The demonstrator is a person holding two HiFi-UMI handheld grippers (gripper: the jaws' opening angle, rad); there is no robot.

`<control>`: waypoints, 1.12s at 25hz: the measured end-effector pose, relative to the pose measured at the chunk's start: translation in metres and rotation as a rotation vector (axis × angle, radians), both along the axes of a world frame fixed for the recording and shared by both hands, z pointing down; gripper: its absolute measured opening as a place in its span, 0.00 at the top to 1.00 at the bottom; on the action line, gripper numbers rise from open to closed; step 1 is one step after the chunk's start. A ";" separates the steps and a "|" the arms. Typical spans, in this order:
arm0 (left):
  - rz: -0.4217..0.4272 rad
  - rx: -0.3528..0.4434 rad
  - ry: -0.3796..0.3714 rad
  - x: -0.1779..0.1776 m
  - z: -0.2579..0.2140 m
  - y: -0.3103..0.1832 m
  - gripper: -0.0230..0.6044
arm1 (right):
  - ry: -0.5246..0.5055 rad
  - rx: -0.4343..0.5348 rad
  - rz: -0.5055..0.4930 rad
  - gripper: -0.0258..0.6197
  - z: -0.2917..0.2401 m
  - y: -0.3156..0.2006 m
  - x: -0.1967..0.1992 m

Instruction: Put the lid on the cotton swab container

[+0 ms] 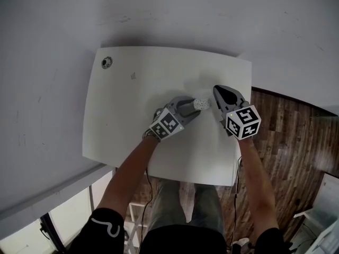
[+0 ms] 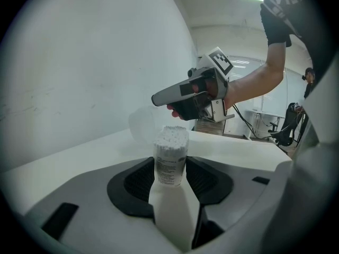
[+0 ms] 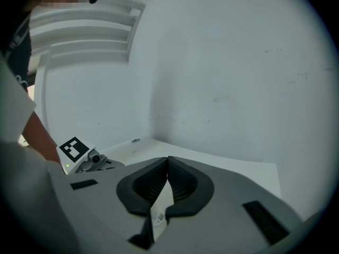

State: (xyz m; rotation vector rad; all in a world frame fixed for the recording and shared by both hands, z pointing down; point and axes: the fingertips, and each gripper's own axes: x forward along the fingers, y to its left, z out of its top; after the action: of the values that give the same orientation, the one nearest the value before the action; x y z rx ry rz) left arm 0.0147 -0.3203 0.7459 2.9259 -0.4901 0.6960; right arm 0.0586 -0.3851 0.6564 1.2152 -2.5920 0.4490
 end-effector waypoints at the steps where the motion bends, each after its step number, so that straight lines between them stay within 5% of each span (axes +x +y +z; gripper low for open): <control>1: 0.001 0.001 0.000 0.000 0.000 0.000 0.64 | -0.002 -0.001 -0.003 0.94 0.000 0.000 -0.002; 5: 0.004 0.003 0.002 0.001 -0.002 0.000 0.64 | -0.047 -0.009 -0.034 0.86 -0.005 0.001 -0.010; 9: 0.002 0.005 0.001 0.001 -0.003 -0.001 0.64 | -0.091 -0.039 -0.118 0.63 -0.007 0.004 -0.029; 13: 0.002 0.004 0.000 0.000 -0.001 -0.001 0.64 | -0.053 -0.052 -0.159 0.53 0.001 0.006 -0.039; 28: -0.022 0.004 0.001 0.000 -0.002 -0.003 0.64 | -0.148 -0.086 -0.188 0.58 -0.003 0.025 -0.036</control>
State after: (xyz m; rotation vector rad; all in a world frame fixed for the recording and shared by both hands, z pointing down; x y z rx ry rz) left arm 0.0146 -0.3231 0.7438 2.9202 -0.5230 0.6923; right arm 0.0229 -0.3597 0.6532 0.9318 -2.7462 0.6256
